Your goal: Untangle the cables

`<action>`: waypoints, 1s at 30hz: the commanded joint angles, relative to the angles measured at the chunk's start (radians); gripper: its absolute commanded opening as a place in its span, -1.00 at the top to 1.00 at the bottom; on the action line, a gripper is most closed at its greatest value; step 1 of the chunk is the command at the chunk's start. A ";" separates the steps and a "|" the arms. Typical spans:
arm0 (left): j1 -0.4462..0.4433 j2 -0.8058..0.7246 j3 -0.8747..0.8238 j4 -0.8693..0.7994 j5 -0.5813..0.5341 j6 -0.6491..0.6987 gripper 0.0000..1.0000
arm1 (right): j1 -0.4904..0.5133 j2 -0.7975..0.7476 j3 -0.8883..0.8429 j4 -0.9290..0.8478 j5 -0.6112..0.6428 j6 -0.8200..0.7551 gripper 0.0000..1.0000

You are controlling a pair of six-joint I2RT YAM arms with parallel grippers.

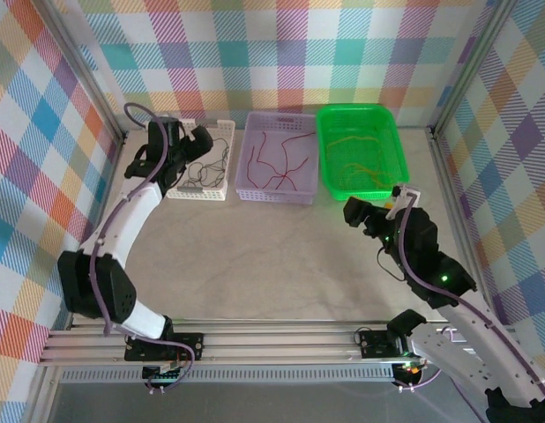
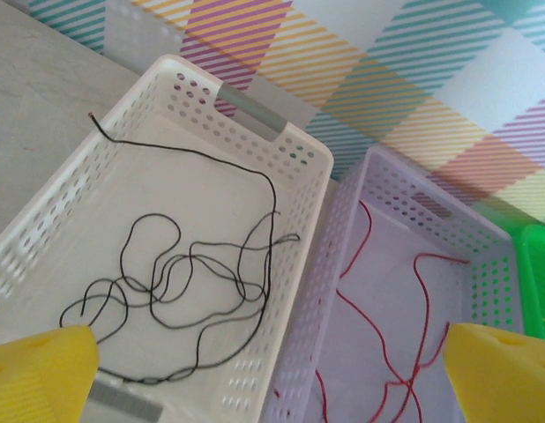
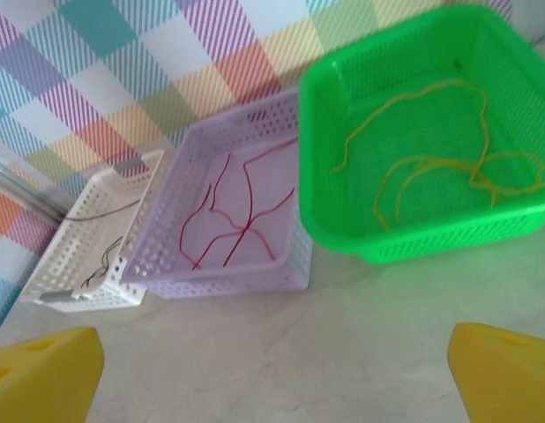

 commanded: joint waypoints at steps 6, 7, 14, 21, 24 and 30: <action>-0.082 -0.226 -0.092 -0.213 -0.076 -0.012 -1.00 | -0.198 0.041 -0.030 0.098 -0.001 -0.276 -0.99; -0.085 -0.255 -0.109 -0.221 -0.061 -0.015 -1.00 | -0.227 0.050 -0.052 0.124 -0.018 -0.294 -0.99; -0.087 -0.406 -0.183 -0.285 0.030 -0.021 -1.00 | -0.355 0.175 -0.125 0.259 -0.063 -0.364 -0.99; -0.088 -0.533 -0.279 -0.253 -0.039 -0.048 -1.00 | -0.441 0.295 -0.185 0.424 -0.060 -0.357 -0.99; -0.092 -0.549 -0.316 -0.231 -0.052 -0.048 -1.00 | -0.481 0.313 -0.211 0.468 -0.099 -0.369 -0.99; -0.105 -0.566 -0.390 -0.190 -0.089 -0.049 -1.00 | -0.530 0.429 -0.258 0.576 -0.134 -0.411 -0.99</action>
